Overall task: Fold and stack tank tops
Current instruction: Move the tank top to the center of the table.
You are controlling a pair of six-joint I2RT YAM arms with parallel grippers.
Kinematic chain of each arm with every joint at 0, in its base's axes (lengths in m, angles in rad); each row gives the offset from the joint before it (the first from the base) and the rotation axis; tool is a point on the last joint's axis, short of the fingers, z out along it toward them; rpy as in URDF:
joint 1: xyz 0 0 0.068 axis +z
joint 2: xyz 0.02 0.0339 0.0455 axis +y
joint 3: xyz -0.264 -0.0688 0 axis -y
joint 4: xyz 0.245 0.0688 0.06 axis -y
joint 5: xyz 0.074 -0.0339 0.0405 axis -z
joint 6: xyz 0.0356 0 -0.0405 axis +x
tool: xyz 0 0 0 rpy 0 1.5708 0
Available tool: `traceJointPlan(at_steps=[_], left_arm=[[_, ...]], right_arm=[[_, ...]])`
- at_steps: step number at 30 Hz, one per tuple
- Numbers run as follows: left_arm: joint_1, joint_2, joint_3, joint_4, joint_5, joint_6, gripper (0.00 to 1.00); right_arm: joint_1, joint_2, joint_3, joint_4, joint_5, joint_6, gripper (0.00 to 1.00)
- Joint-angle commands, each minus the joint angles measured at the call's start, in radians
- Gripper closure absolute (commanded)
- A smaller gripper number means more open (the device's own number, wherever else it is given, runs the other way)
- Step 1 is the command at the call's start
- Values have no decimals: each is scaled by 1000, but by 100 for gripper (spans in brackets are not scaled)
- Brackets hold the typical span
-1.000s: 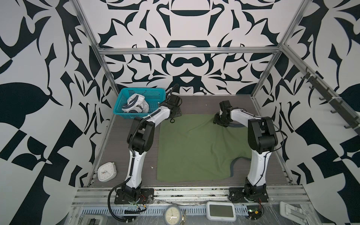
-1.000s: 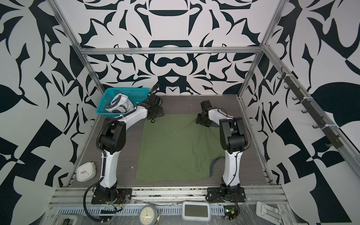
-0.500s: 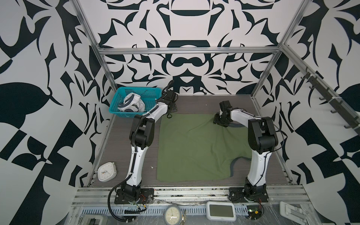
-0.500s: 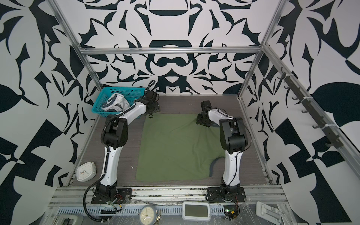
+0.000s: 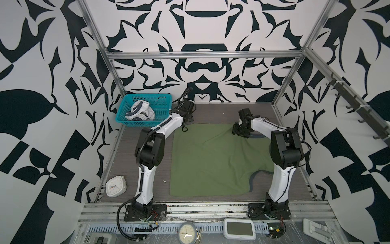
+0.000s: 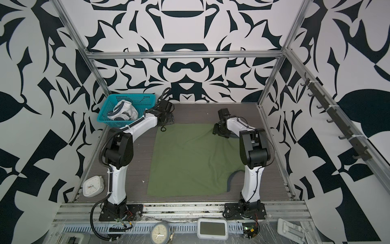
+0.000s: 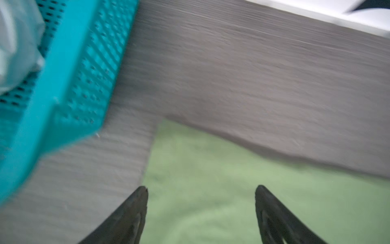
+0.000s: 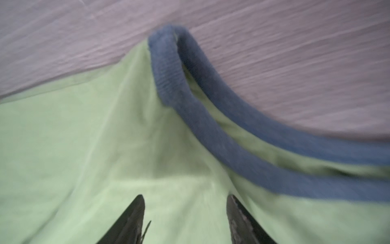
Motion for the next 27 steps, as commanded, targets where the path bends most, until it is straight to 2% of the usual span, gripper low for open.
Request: traceJointPlan(at_steps=[1, 9, 16, 21, 24, 27], left_arm=[[-12, -53, -78, 50, 58, -55, 19], [-14, 39, -136, 116, 159, -99, 21], [-8, 109, -130, 107, 134, -93, 20], [25, 121, -166, 85, 47, -96, 19], [33, 142, -142, 7, -143, -85, 16], [39, 180, -87, -33, -202, -38, 16]], right_arm=[[11, -96, -23, -38, 19, -11, 34], [22, -107, -113, -8, 9, -7, 34], [59, -45, -127, 9, -5, 4, 34], [90, 18, -99, 16, -12, 12, 34], [95, 61, -52, 13, -37, 6, 34], [91, 77, 12, -23, -34, -15, 31]])
